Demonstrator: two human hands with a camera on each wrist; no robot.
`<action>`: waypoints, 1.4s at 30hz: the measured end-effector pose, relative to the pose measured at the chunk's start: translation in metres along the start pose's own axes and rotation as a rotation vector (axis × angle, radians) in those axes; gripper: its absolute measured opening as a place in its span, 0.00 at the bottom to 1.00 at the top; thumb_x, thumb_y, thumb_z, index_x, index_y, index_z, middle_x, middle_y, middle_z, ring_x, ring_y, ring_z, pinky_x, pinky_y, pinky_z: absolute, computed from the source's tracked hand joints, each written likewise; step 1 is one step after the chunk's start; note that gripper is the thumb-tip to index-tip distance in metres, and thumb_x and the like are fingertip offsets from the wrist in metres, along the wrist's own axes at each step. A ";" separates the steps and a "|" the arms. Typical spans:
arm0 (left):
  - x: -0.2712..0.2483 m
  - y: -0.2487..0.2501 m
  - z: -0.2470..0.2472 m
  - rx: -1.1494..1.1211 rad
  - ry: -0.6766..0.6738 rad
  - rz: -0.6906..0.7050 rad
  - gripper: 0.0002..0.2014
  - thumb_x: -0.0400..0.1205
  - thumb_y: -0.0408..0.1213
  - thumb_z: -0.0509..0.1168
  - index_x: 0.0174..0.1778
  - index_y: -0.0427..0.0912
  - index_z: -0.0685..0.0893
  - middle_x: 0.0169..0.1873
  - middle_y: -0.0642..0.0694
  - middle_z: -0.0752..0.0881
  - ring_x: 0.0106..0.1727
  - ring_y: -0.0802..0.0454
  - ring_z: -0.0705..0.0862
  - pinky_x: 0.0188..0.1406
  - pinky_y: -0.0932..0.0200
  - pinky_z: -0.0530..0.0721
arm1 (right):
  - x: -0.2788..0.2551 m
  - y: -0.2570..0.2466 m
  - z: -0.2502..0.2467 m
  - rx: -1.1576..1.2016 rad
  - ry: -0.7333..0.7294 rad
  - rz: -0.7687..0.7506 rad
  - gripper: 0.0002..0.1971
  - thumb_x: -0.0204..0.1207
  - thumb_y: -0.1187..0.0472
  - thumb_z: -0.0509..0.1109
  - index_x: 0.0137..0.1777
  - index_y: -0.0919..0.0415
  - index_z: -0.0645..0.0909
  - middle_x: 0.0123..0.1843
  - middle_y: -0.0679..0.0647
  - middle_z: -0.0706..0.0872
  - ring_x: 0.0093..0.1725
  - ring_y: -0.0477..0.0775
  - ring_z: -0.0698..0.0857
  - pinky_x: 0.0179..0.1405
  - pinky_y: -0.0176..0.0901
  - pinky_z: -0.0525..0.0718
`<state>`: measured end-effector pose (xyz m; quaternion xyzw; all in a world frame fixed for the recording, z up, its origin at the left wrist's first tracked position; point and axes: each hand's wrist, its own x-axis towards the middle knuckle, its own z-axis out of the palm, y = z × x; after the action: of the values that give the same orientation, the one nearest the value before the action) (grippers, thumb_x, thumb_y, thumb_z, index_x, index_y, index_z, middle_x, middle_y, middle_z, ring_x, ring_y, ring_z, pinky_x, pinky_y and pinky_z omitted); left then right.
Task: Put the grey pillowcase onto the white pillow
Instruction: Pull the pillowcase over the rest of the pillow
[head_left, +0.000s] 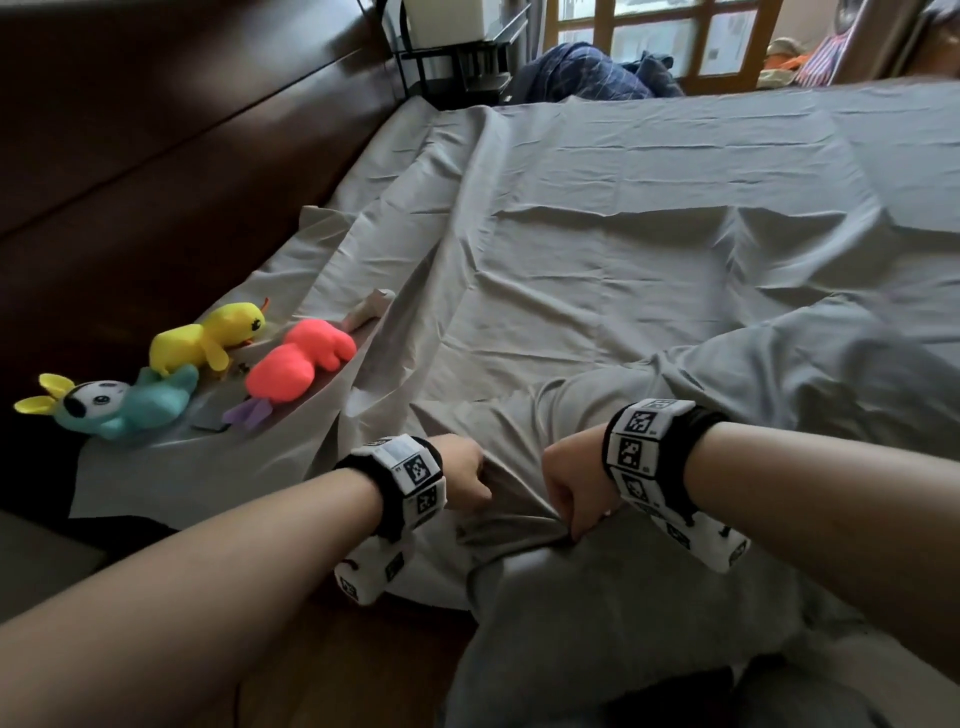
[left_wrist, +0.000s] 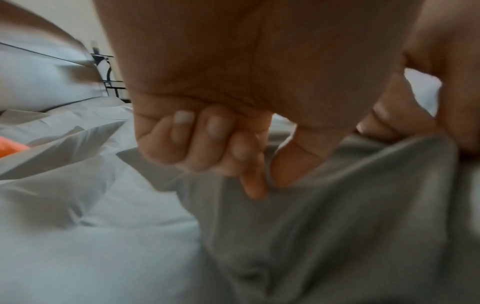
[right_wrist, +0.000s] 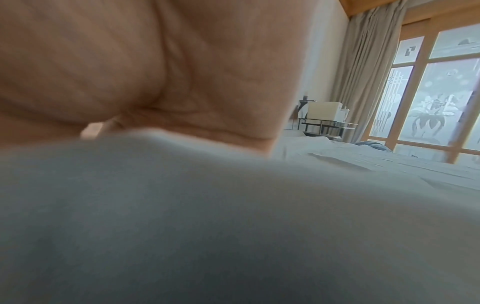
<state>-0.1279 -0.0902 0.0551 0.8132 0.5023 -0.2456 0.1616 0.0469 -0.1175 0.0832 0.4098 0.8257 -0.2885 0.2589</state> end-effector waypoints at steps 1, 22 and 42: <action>0.003 0.005 -0.006 -0.024 0.048 0.001 0.16 0.71 0.50 0.64 0.30 0.39 0.82 0.29 0.45 0.84 0.37 0.43 0.84 0.37 0.58 0.82 | -0.004 0.000 0.003 0.012 0.019 0.006 0.09 0.72 0.56 0.76 0.36 0.62 0.88 0.13 0.45 0.77 0.16 0.40 0.75 0.21 0.28 0.75; 0.045 0.138 -0.028 0.024 0.220 0.256 0.09 0.75 0.45 0.64 0.31 0.48 0.76 0.40 0.46 0.87 0.46 0.43 0.85 0.42 0.60 0.79 | -0.109 0.164 0.066 0.273 0.524 0.840 0.17 0.74 0.51 0.65 0.58 0.57 0.84 0.58 0.57 0.87 0.56 0.61 0.87 0.46 0.41 0.79; 0.088 0.236 -0.040 0.237 0.371 0.270 0.24 0.75 0.65 0.61 0.49 0.46 0.76 0.51 0.43 0.86 0.54 0.40 0.85 0.45 0.52 0.79 | -0.166 0.252 0.109 0.635 0.743 1.276 0.49 0.65 0.31 0.71 0.75 0.68 0.63 0.73 0.69 0.66 0.66 0.72 0.79 0.63 0.55 0.77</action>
<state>0.1259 -0.1089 0.0426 0.9172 0.3780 -0.1258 0.0015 0.3637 -0.1549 0.0508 0.9260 0.3430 -0.1507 -0.0469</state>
